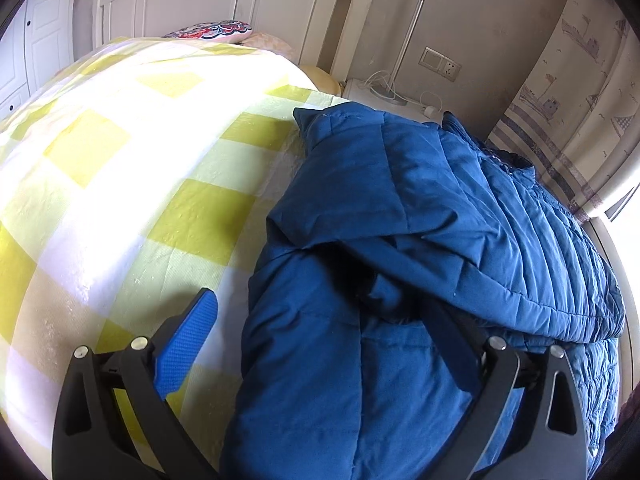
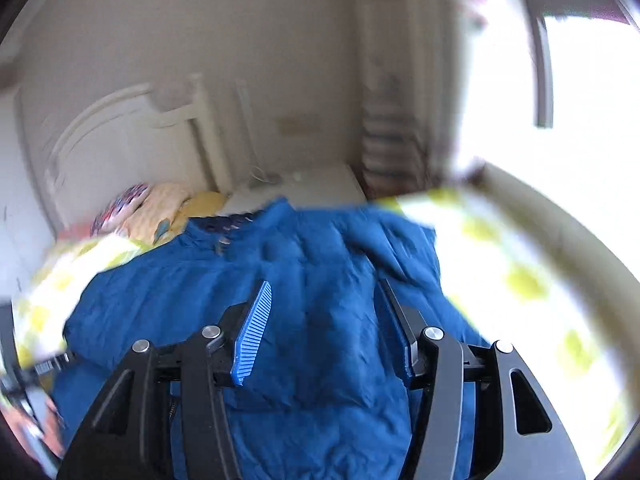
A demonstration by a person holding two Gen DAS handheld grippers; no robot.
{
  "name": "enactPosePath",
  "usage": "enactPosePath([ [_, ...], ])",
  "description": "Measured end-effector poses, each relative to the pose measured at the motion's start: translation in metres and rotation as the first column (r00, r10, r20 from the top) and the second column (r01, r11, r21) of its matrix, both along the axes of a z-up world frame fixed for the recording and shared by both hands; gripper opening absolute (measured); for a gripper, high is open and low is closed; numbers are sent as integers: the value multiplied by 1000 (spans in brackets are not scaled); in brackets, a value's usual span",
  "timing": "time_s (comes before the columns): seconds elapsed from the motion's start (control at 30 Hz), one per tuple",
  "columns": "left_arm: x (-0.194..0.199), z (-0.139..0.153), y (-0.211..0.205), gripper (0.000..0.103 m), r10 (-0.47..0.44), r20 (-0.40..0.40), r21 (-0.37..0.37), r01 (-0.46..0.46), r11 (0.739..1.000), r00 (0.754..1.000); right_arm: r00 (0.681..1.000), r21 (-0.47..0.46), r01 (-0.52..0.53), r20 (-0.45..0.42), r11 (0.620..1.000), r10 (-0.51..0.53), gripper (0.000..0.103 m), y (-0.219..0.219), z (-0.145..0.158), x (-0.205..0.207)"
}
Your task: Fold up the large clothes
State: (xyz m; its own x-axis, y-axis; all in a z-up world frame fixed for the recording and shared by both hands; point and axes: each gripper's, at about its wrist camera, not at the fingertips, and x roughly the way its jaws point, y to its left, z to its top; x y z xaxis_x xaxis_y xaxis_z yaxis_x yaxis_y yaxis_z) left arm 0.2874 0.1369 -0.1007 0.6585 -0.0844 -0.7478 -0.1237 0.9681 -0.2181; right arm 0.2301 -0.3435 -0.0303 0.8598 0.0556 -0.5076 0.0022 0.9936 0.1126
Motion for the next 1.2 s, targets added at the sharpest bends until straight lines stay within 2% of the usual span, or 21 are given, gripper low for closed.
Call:
enactPosePath([
  [0.03, 0, 0, 0, 100, 0, 1, -2, 0, 1000, 1000, 999, -56, -48, -7, 997, 47, 55, 15, 0, 5],
  [0.1, 0, 0, 0, 100, 1, 2, -4, -1, 1000, 1000, 992, -111, -103, -80, 988, 95, 61, 21, -11, 15],
  [0.17, -1, 0, -1, 100, 1, -1, 8, -1, 1000, 1000, 964, -154, -125, -253, 980, 84, 65, 29, -43, 40],
  [0.2, -3, 1, -1, 100, 0, -14, 32, 1, 999, 1000, 956, -160, -127, -283, 979, 78, 66, 29, -59, 48],
  [0.27, -12, 4, -4, 95, 2, -48, 111, 4, 994, 999, 959, -164, -119, -273, 979, 71, 66, 31, -64, 54],
  [0.33, -35, 23, 4, 87, 89, 41, 156, -94, 983, 995, 960, -188, -119, -273, 975, 64, 67, 35, -64, 59],
  [0.37, -57, 44, 17, 86, 207, 154, 113, -226, 968, 966, 960, -194, -119, -271, 974, 63, 67, 35, -66, 60],
  [0.4, -73, 60, 27, 86, 284, 236, 41, -301, 953, 929, 961, -197, -119, -271, 973, 63, 67, 36, -66, 57],
  [0.43, -85, 78, 34, 88, 323, 304, -39, -328, 944, 896, 960, -197, -120, -271, 973, 63, 68, 35, -67, 60],
  [0.47, -90, 99, 34, 89, 319, 362, -86, -309, 947, 876, 961, -200, -120, -271, 972, 63, 68, 37, -66, 57],
  [0.5, -87, 115, 25, 91, 280, 396, -69, -275, 959, 875, 961, -204, -120, -270, 972, 62, 68, 37, -66, 60],
  [0.57, -62, 141, -9, 100, 123, 413, 53, -159, 986, 902, 960, -202, -121, -272, 972, 63, 68, 35, -64, 59],
  [0.63, -27, 144, -46, 100, -28, 369, 173, -39, 984, 929, 961, -193, -122, -269, 974, 67, 68, 34, -64, 45],
  [0.7, 16, 119, -85, 100, -131, 246, 289, 57, 956, 960, 961, -186, -123, -268, 975, 70, 68, 33, -65, 44],
  [0.73, 29, 104, -96, 100, -155, 186, 305, 93, 948, 970, 961, -185, -123, -267, 975, 70, 68, 34, -65, 43],
  [0.77, 49, 75, -108, 100, -175, 88, 310, 140, 940, 981, 961, -183, -123, -267, 975, 71, 68, 33, -64, 42],
  [0.83, 69, 28, -118, 101, -181, -45, 326, 186, 927, 982, 961, -183, -123, -268, 975, 71, 68, 33, -64, 43],
  [0.9, 71, 7, -117, 101, -199, -28, 329, 197, 923, 980, 961, -180, -125, -268, 976, 73, 69, 33, -64, 44],
  [0.97, 78, 12, -111, 101, -196, -26, 282, 196, 939, 980, 960, -180, -126, -268, 976, 75, 69, 34, -65, 44],
  [1.13, 83, 10, -116, 101, -193, -36, 312, 195, 930, 980, 964, -180, -123, -255, 976, 75, 70, 34, -64, 41],
  [1.2, 83, 11, -118, 101, -191, -40, 320, 193, 928, 981, 969, -143, -109, -234, 984, 73, 69, 31, -58, 38],
])
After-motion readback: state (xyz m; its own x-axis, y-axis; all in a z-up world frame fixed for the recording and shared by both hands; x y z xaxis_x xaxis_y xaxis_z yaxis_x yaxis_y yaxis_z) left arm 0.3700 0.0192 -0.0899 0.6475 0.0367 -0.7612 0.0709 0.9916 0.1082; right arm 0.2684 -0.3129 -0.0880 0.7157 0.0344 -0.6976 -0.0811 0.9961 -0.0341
